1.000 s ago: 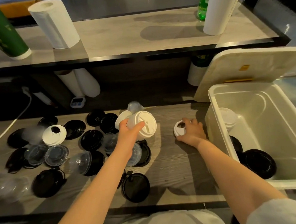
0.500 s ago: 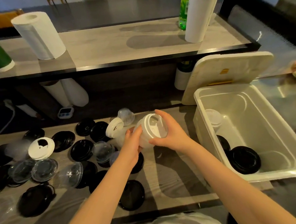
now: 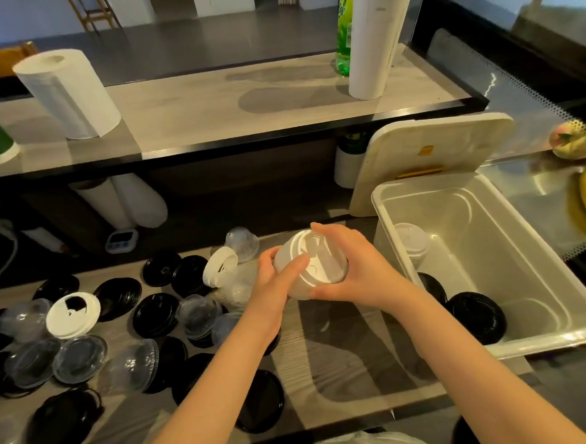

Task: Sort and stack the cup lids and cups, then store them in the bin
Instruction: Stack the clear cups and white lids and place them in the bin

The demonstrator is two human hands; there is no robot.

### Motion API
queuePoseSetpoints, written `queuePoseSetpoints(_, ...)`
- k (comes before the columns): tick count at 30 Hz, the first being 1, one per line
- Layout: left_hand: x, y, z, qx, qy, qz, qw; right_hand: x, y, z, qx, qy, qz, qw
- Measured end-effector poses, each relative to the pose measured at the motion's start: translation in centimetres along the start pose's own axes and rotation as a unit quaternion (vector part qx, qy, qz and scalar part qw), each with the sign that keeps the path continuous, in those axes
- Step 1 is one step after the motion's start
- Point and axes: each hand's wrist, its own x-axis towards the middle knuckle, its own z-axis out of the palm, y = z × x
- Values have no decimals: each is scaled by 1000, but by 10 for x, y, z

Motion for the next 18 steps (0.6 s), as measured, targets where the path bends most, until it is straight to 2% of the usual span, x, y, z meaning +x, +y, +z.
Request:
queuePoseSetpoints(3, 0, 4, 9, 14, -16, 14, 1000, -5, 0, -12, -33, 10, -14, 999)
queuePoseSetpoints(7, -1, 11, 23, -8, -39, 24, 999, -15, 8, -21, 8, 44, -36, 998)
queuePoseSetpoints(12, -3, 23, 51, -90, -85, -14, 992, -24, 11, -52, 38, 69, -76, 994)
queuePoseSetpoints(14, 1, 29, 67, -63, -112, -3, 992, -32, 15, -67, 56, 78, -79, 992)
queuePoseSetpoints(16, 7, 33, 85, -17, -127, 21, 992, -40, 24, -83, 115, 66, -36, 990)
queuePoseSetpoints(18, 15, 35, 104, 1, -150, 33, 988, -46, 37, -99, 214, 65, 43, 974)
